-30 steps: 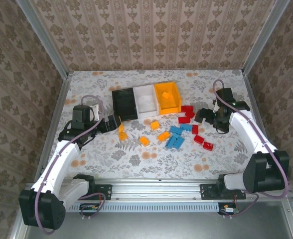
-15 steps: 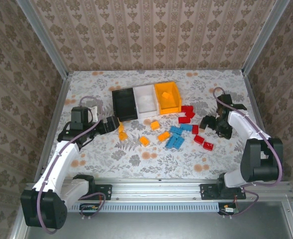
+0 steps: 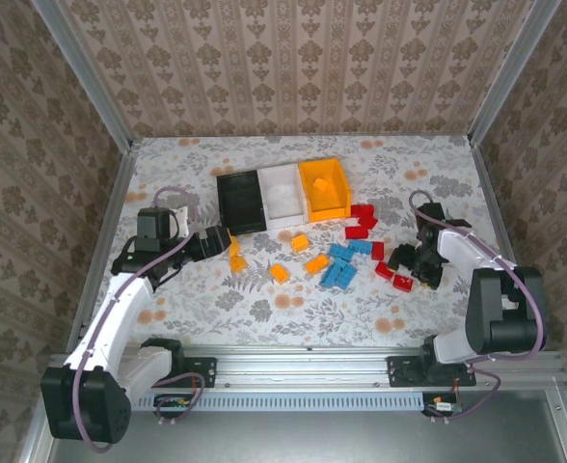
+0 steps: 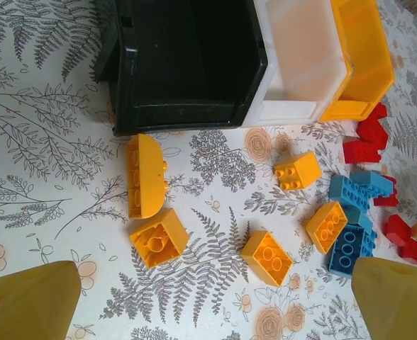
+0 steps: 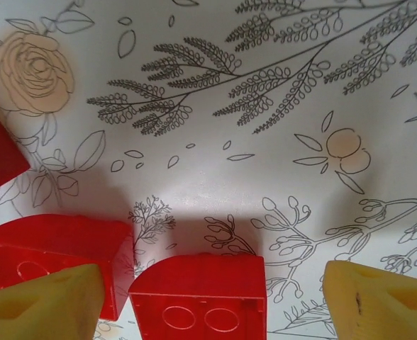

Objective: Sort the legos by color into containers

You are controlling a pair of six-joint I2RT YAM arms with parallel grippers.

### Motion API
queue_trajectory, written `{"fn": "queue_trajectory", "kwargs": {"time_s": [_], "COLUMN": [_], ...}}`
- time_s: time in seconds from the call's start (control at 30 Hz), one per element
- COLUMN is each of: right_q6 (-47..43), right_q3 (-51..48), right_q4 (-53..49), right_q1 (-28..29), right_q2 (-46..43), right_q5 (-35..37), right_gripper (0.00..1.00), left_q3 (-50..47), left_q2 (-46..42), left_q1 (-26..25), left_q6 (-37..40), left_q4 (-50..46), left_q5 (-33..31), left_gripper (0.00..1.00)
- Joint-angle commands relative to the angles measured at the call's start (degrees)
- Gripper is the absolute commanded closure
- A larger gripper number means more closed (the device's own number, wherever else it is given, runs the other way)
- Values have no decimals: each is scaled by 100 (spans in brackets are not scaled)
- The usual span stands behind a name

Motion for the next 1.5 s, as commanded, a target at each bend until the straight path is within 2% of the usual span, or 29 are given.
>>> {"fn": "queue_trajectory", "kwargs": {"time_s": [0.0, 0.23, 0.37, 0.53, 0.63, 0.7, 0.9, 1.1, 1.37, 1.47], "right_q6": [71, 34, 35, 94, 76, 52, 14, 95, 169, 174], "right_q3": [-109, -144, -191, -315, -315, -341, -289, -271, -407, -447], "right_q4": [130, 218, 266, 456, 436, 381, 37, -195, -47, 62], "right_q1": [-18, -17, -18, 105, 342, 391, 387, 395, 474, 548], "right_q2": [-135, -103, -104, -273, -249, -271, -853, -1295, -947, -826], "right_q5": [-52, -63, -147, -625, -777, -715, -332, -209, -313, -315], "right_gripper": [22, 31, 33, 28, 19, 13, 10, 13, 20, 26], "left_q3": [-46, -65, -72, -81, -98, -107, -112, -123, -147, -150], "left_q2": [-7, -69, -77, -78, -68, -70, -123, -71, -103, -109], "left_q1": [44, 63, 61, 61, 62, 76, 74, 82, 83, 85], "left_q6": [38, 50, 45, 39, 4, -18, 3, -39, -33, -21], "left_q4": [49, 12, -2, 14, 70, 83, 47, 123, 112, 73], "left_q5": [129, 94, 85, 81, 105, 115, 107, 142, 138, 126], "left_gripper": [0, 0, 0, 0, 0, 0, 0, 0, 0, 0]}}
